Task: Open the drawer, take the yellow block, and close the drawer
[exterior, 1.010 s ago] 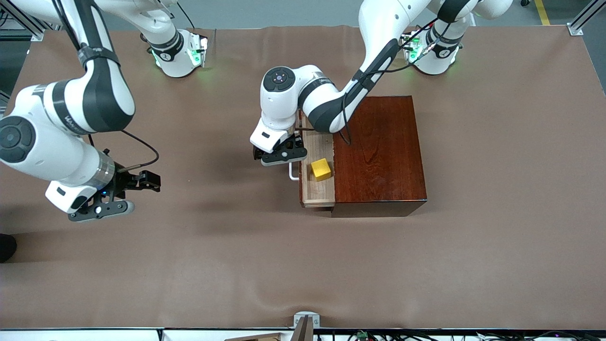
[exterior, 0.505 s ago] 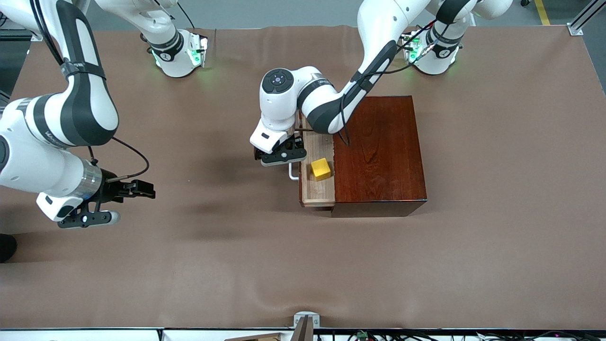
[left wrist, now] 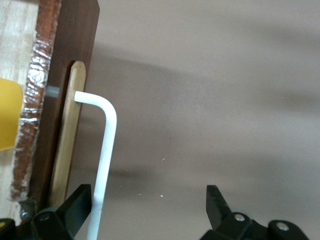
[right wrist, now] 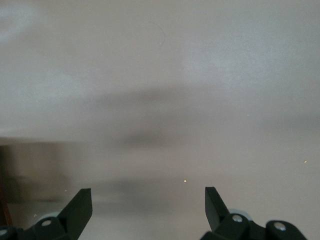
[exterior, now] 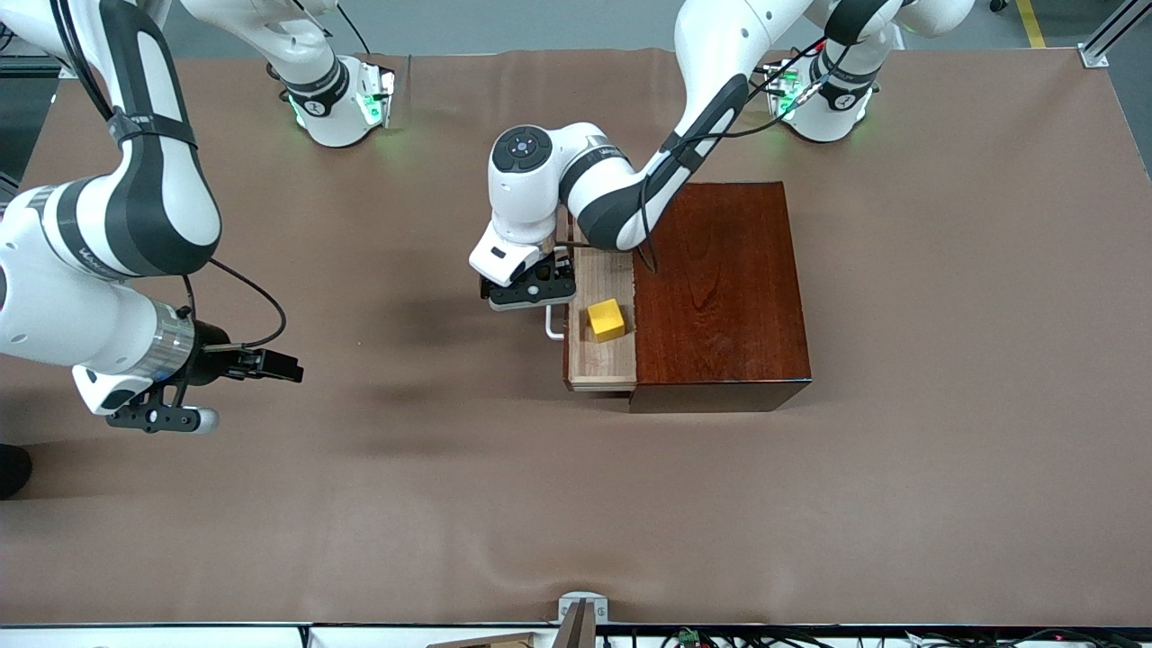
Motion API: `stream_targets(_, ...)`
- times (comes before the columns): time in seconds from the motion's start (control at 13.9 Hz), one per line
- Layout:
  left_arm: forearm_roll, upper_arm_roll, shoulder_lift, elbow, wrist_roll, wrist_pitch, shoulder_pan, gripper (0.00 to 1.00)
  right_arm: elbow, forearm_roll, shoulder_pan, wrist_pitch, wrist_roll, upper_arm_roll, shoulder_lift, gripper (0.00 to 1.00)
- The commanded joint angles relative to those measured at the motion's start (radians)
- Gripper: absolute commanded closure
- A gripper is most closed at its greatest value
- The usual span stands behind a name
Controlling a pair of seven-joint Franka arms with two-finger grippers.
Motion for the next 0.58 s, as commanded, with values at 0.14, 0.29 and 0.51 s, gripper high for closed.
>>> stream_targets(0.14, -0.002, -0.012, 0.037, 0.024, -0.055, 0.064, -0.033, 0.00, 0.025, 0.028, 0.001, -0.018, 0.103, 0.009, 0.012, 0.00)
stream_targets(0.29, -0.003, -0.011, 0.039, 0.027, -0.057, 0.099, -0.033, 0.00, 0.025, 0.028, 0.003, -0.019, 0.122, 0.009, 0.012, 0.00)
stream_targets(0.51, -0.003, -0.011, 0.039, 0.027, -0.066, 0.129, -0.033, 0.00, 0.025, 0.031, 0.004, -0.021, 0.128, 0.007, 0.012, 0.00)
